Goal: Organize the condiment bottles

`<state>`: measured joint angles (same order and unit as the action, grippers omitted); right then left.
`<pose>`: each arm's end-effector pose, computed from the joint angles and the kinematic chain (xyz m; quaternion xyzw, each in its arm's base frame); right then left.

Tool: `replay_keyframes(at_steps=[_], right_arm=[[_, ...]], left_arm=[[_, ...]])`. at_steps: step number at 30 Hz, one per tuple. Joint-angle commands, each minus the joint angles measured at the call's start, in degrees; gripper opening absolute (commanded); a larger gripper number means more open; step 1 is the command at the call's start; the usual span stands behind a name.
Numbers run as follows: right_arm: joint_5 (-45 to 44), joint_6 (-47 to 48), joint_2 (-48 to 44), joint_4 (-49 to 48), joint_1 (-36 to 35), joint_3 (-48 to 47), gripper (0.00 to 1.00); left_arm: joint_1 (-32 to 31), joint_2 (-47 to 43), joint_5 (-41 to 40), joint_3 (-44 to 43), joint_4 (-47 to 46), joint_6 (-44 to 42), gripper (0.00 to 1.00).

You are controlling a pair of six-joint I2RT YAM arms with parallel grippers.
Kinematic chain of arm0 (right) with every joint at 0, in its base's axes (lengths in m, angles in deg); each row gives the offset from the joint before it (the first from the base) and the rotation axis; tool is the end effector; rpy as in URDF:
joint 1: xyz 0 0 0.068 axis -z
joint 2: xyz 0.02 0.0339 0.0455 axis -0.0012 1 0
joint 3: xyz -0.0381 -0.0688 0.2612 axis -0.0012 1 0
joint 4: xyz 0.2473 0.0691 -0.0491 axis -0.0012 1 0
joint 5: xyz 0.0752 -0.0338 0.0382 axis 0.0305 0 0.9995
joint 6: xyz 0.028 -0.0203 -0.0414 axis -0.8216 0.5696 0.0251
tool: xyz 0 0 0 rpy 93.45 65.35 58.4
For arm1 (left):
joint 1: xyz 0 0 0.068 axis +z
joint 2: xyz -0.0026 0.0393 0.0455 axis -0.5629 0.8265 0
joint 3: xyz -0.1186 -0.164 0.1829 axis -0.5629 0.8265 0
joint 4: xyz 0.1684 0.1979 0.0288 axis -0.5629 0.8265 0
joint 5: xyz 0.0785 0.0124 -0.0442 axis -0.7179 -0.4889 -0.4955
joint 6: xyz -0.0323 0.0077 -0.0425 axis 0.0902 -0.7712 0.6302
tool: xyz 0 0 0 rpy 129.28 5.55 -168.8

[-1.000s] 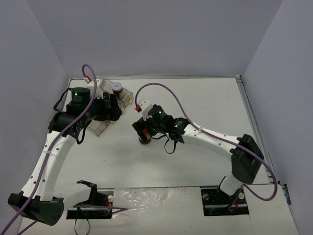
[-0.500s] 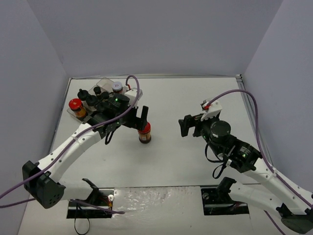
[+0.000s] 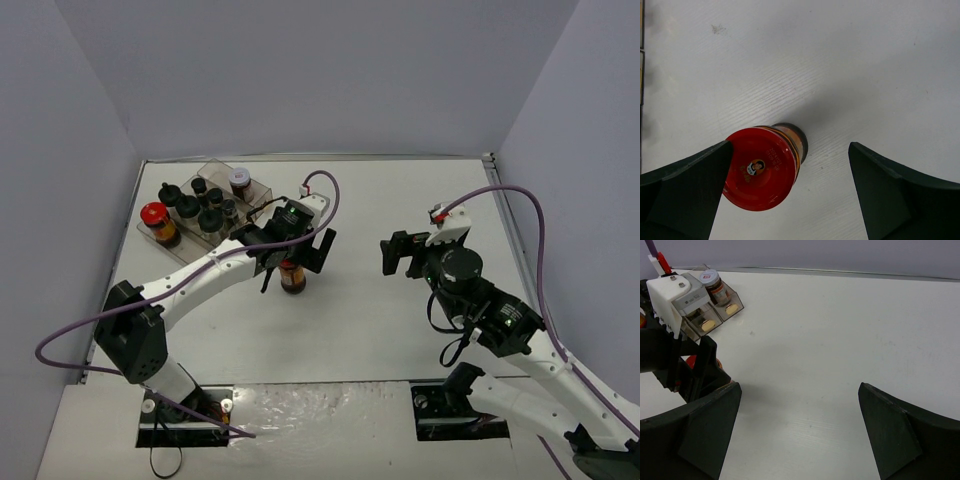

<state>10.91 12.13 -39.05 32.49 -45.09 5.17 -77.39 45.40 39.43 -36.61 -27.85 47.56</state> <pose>0.1266 0.1069 0.3887 -0.0491 0.7074 0.2097 0.6732 0.2579 -0.2381 0.2954 0.2066 0.8866 -0.1724 0.3762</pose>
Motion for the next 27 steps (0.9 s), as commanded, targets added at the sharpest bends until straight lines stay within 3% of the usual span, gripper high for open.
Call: replay_keyframes(at_steps=[1, 16, 27], right_arm=[[-2.0, 0.0, -0.4, -2.6, 0.9, -0.4, 1.00], [0.0, 1.1, 1.3, -2.7, 1.9, -0.5, 1.00], [1.9, 0.6, 1.9, -2.7, 2.1, -0.8, 1.00]], left_arm=[[0.2, 1.9, -2.7, -1.5, 1.9, 2.1, 0.97], [-1.9, -3.5, -5.9, -0.1, 3.3, 5.8, 0.97], [-2.2, -3.9, -6.3, -4.7, 5.2, 6.1, 0.97]])
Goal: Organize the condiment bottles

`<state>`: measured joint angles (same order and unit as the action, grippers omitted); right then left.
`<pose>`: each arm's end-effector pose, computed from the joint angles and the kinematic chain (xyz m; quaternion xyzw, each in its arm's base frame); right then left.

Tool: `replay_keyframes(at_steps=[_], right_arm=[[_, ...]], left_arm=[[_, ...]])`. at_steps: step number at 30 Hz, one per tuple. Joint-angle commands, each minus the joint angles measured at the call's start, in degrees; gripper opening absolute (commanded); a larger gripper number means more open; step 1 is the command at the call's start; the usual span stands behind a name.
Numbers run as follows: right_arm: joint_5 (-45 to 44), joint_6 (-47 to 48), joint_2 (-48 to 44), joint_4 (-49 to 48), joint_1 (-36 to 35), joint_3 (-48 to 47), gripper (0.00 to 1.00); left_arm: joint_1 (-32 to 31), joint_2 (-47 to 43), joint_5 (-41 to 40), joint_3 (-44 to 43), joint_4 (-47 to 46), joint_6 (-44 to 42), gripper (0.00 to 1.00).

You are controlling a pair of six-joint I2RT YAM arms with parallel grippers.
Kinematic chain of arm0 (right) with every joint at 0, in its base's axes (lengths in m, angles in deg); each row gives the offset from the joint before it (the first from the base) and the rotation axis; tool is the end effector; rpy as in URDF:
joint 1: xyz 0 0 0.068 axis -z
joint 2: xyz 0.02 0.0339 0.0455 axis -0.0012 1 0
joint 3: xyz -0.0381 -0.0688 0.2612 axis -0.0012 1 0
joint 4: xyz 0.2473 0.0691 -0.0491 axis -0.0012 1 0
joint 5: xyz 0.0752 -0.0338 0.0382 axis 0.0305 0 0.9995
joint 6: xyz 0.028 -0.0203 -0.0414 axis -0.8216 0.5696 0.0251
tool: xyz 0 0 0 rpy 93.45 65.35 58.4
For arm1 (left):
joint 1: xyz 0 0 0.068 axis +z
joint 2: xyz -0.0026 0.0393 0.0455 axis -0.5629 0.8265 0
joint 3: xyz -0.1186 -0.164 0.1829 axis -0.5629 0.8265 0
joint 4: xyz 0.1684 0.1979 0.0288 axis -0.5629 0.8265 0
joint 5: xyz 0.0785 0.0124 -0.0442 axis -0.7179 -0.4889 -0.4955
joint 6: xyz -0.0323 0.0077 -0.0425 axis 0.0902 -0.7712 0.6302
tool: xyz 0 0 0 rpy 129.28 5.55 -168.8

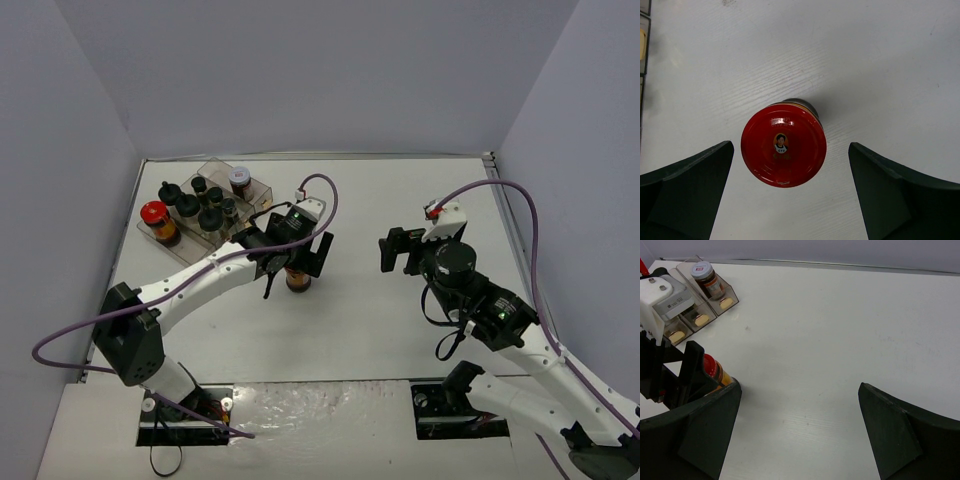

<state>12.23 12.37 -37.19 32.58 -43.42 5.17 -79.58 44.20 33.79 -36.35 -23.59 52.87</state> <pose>0.1358 0.1100 0.3837 -0.0537 0.7181 0.1986 0.6648 0.2440 -0.2382 0.2951 0.1667 0.9045 -0.1432 0.3656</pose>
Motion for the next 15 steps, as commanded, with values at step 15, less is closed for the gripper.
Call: replay_keyframes(at_steps=[15], right_arm=[[1.3, 0.2, -0.8, -2.7, 0.5, -0.2, 1.00]], left_arm=[[1.7, 5.2, 0.2, -7.6, 6.3, 1.5, 0.97]])
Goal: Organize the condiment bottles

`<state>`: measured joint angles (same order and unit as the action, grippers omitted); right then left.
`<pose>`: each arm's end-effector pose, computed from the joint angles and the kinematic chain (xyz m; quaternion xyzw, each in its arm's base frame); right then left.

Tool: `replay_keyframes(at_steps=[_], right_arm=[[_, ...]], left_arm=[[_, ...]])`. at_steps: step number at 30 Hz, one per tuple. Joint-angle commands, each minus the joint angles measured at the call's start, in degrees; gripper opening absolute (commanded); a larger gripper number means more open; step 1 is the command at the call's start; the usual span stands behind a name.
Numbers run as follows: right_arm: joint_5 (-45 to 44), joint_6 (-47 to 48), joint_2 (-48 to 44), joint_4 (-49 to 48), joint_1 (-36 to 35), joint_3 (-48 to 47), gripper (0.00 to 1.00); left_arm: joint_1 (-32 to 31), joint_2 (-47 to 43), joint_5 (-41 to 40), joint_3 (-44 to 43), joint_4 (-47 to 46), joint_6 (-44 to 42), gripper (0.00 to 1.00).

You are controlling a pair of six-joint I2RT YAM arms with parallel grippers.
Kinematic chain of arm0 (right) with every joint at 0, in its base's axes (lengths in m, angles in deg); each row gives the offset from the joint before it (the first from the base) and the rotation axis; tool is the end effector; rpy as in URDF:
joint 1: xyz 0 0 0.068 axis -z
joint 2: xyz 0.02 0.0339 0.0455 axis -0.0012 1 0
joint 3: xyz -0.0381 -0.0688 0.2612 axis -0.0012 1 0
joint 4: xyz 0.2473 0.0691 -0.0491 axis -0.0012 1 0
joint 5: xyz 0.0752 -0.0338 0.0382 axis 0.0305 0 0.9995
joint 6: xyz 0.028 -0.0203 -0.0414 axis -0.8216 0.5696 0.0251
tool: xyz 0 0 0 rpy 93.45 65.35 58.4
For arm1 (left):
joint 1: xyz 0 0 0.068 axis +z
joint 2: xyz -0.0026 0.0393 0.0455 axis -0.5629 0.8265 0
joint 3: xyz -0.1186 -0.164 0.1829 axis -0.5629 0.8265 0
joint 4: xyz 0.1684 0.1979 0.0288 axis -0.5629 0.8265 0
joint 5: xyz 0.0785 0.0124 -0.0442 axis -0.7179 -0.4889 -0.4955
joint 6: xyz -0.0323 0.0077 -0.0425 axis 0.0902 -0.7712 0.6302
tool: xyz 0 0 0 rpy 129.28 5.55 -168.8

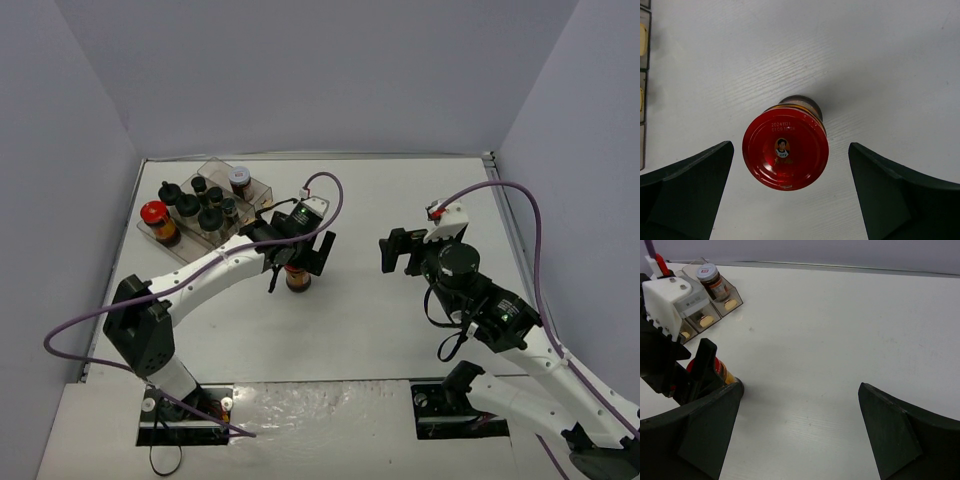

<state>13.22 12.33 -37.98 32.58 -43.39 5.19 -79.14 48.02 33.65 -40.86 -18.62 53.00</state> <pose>0.1330 0.1080 0.3857 -0.0572 0.7136 0.2076 0.6666 0.2542 -0.2445 0.2926 0.1675 0.9181 -0.1216 0.3381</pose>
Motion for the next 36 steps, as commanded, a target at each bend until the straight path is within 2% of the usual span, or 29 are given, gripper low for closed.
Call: replay_keyframes(at_steps=[1, 9, 10, 14, 20, 21, 22, 24, 28, 36], right_arm=[[0.4, 0.4, 0.1, -2.7, 0.5, -0.3, 1.00], [0.7, 1.1, 0.8, -2.8, 0.6, -0.8, 1.00], [0.6, 1.2, 0.9, -2.7, 0.6, -0.7, 1.00], [0.4, 1.2, 0.7, -2.7, 0.6, -0.6, 1.00], [0.3, 1.9, 0.9, -2.8, 0.6, -0.8, 1.00], [0.2, 1.9, 1.0, -2.8, 0.6, -1.0, 1.00], [0.2, 2.0, 1.1, -2.8, 0.7, -1.2, 1.00], [0.5, 2.2, 1.5, -2.7, 0.7, -1.7, 1.00], [1.0, 2.8, 2.2, -2.8, 0.7, -2.8, 1.00], [2.5, 3.6, 3.2, -3.2, 0.9, -4.4, 1.00]], left_arm=[[1.4, 2.0, 0.5, -3.6, 1.7, 1.7, 0.97], [1.6, 5.1, 0.6, -5.2, 2.2, 3.5, 0.97], [1.6, 5.2, 0.7, -5.1, 2.2, 3.8, 0.93], [1.6, 5.2, 1.0, -4.7, 2.3, 4.4, 0.73], [1.9, 2.2, 0.5, -4.8, 3.9, 4.8, 0.12], [2.2, 1.4, 0.2, -5.1, 4.5, 4.8, 0.03], [2.6, 0.7, 0.1, -5.4, 5.2, 4.8, 0.00], [3.6, -1.7, -0.3, -6.9, 7.5, 4.6, 0.00], [10.2, -8.1, -0.8, -10.8, 13.3, 3.1, 0.00], [28.9, -12.2, 2.4, -15.5, 18.8, -3.4, 0.00]])
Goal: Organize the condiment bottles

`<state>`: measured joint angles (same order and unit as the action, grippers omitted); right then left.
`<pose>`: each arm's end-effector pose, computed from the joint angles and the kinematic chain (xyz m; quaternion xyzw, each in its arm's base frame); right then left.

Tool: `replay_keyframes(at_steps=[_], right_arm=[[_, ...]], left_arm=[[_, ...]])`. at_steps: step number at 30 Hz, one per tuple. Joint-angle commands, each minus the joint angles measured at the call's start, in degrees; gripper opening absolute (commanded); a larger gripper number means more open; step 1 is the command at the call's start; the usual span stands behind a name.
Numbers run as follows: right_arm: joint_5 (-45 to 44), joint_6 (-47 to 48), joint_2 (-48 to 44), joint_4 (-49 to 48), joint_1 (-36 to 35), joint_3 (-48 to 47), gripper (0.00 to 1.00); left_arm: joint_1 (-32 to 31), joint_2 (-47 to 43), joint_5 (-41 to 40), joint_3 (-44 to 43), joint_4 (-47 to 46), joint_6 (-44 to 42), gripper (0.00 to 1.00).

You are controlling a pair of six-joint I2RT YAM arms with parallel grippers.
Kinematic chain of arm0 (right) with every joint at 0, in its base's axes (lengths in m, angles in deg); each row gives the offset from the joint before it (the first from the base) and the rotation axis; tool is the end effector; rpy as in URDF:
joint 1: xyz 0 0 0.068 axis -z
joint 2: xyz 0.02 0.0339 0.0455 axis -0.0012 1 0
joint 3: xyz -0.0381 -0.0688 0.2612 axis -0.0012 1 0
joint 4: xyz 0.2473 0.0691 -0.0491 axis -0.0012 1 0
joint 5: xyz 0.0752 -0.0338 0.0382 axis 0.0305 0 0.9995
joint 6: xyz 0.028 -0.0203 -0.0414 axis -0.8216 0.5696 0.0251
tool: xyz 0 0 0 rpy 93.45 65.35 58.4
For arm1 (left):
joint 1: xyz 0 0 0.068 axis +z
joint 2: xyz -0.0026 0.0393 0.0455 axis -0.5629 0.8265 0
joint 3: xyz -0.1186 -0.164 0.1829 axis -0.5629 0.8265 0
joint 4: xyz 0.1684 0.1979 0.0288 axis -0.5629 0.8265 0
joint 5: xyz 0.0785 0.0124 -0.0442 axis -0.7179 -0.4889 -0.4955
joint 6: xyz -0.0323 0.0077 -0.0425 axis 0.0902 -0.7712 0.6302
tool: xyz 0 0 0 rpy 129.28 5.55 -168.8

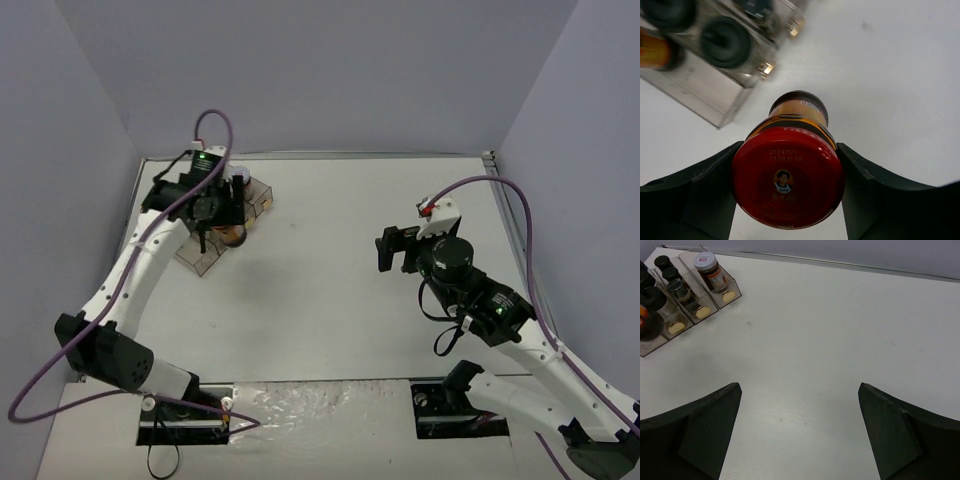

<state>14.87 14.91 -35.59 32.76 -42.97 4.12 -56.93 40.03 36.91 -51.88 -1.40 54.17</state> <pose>0.1405 0.1146 0.3852 -0.0847 0.7195 0.1943 0.6613 0.2837 -0.1141 0.3756 -0.0129 0.9292 -0.0885 0.3586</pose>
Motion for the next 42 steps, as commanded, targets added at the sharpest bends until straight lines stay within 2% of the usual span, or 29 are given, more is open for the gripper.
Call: replay_keyframes(at_steps=[1, 6, 15, 30, 35, 36, 38, 40, 42], right_arm=[[0.9, 1.0, 0.8, -3.5, 0.5, -3.5, 1.00], [1.3, 1.3, 0.5, -3.6, 0.5, -3.7, 1.00], [1.7, 1.8, -0.5, -3.5, 0.6, -3.8, 1.00], [1.9, 1.6, -0.1, -3.4, 0.7, -3.2, 1.00], [1.8, 1.0, -0.4, -3.2, 0.7, -2.9, 1.00], [1.8, 0.9, -0.4, -3.2, 0.7, -2.9, 1.00], [1.7, 0.8, -0.4, -3.1, 0.7, -2.8, 1.00], [1.7, 0.6, -0.4, -3.1, 0.7, -3.0, 1.00], [1.9, 0.6, -0.3, -3.0, 0.7, -3.4, 1.00]], left_arm=[[8.5, -4.2, -0.5, -4.3, 1.2, -5.1, 0.00], [19.4, -2.2, 3.8, -3.6, -3.4, -8.3, 0.00], [27.9, 3.6, 5.1, -2.4, -9.5, -10.0, 0.00], [29.4, 10.2, 7.9, 3.3, -20.1, -9.3, 0.00], [29.4, 11.3, 7.4, 5.8, -20.9, -8.6, 0.01], [29.4, 11.4, 7.4, 6.5, -21.1, -8.4, 0.03], [29.3, 10.9, 7.6, 7.7, -22.0, -7.9, 0.13], [29.1, 10.7, 7.9, 8.8, -22.1, -7.6, 0.38], [28.8, 10.1, 7.8, 9.6, -22.3, -7.3, 0.57]])
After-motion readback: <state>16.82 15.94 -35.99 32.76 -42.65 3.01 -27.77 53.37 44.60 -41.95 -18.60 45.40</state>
